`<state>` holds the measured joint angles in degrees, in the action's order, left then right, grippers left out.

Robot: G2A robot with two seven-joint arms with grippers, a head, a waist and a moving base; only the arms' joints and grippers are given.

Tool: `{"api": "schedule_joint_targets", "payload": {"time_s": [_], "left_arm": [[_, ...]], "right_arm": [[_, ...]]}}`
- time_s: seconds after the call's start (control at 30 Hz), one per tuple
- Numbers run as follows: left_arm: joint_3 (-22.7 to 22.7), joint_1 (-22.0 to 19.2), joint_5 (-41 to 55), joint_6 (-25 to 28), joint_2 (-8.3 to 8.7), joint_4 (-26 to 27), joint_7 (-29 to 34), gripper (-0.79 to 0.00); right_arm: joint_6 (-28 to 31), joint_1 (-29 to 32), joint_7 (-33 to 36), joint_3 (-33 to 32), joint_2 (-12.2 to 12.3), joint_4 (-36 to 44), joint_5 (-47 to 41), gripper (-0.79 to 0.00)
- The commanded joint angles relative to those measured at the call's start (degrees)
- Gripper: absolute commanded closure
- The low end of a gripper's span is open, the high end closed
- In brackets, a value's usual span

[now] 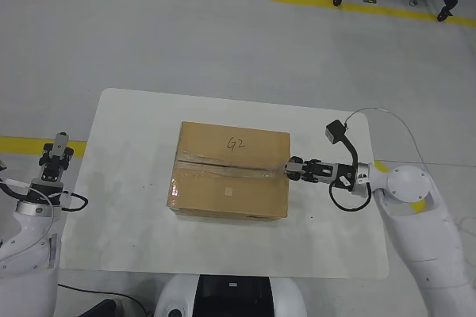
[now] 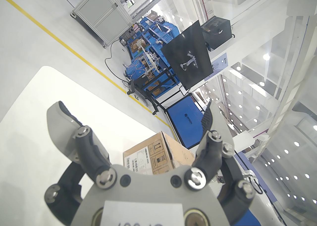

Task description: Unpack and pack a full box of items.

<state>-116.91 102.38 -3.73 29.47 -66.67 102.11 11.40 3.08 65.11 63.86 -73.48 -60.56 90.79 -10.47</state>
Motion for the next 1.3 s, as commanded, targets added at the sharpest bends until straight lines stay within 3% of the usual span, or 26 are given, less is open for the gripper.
{"api": "schedule_joint_targets", "payload": {"time_s": [0.0, 0.57, 1.03, 1.27], "left_arm": [[0.0, 0.0, 0.0, 0.0, 0.0, 0.0, 0.0, -0.785], [0.0, 0.0, 0.0, 0.0, 0.0, 0.0, 0.0, -0.785], [0.0, 0.0, 0.0, 0.0, 0.0, 0.0, 0.0, -0.785], [0.0, 0.0, 0.0, 0.0, 0.0, 0.0, 0.0, -0.785]], "right_arm": [[-0.3, 0.15, 0.03, -0.08, 0.09, -0.03, 0.23, 0.0], [-5.16, -0.28, -1.87, 1.12, 0.57, -2.24, 3.44, 0.0], [6.46, 1.75, 0.23, -4.75, 0.94, 5.95, -12.47, 0.0], [8.61, 1.75, 3.94, -6.13, 1.17, 6.8, -18.18, 0.0]]}}
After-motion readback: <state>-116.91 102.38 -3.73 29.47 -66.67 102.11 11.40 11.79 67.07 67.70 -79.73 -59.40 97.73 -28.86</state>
